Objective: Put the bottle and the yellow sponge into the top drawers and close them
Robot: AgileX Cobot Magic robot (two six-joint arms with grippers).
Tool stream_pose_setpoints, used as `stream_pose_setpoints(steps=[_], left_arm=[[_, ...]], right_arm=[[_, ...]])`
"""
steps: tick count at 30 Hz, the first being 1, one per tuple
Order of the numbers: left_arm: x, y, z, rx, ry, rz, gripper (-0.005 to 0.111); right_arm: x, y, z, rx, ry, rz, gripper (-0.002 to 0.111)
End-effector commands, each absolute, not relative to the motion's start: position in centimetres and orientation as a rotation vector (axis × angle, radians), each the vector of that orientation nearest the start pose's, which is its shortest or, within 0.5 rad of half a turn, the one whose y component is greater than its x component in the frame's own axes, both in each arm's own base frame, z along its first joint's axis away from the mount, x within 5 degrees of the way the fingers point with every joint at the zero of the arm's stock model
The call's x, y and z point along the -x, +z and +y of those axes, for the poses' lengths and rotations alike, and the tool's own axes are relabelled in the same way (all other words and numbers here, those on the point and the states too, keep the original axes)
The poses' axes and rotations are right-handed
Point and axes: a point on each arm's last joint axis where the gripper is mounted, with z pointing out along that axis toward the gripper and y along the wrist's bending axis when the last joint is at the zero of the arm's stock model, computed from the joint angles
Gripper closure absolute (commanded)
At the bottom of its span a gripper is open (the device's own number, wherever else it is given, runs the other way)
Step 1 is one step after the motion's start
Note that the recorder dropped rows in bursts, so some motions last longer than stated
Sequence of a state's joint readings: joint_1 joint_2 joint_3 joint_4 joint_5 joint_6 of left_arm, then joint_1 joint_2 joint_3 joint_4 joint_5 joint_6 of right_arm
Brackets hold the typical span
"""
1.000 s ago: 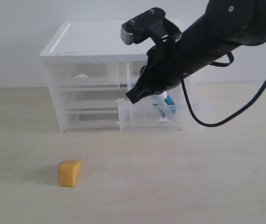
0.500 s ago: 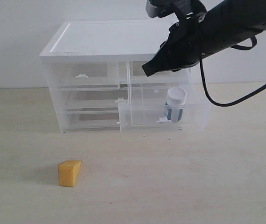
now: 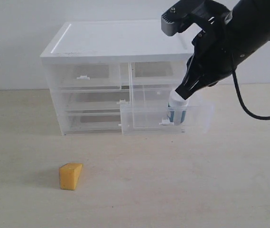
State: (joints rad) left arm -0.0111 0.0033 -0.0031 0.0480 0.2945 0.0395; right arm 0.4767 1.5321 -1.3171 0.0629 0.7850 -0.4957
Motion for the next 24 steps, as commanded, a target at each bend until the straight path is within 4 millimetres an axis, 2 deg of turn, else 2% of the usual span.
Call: stream_pose_setpoints(steps=[1,6,17,24], left_arm=[[-5.4,18.6,0.1,-0.064,0.058,1.779,0.103],[-5.4,18.6,0.1,-0.064,0.058,1.779,0.103],[-5.4,18.6,0.1,-0.064,0.058,1.779,0.103],[-5.4,18.6,0.1,-0.064,0.058,1.779,0.103]], right_arm=[[-30.3,31.5,15.4,1.118,0.020,2.254,0.108],[-30.8,30.7,15.6,1.115,0.010,2.277,0.108],[-30.7,30.8,17.4,1.024,0.291,2.238,0.108],[-31.2,30.5,17.9,0.987,0.334,2.227,0.108]])
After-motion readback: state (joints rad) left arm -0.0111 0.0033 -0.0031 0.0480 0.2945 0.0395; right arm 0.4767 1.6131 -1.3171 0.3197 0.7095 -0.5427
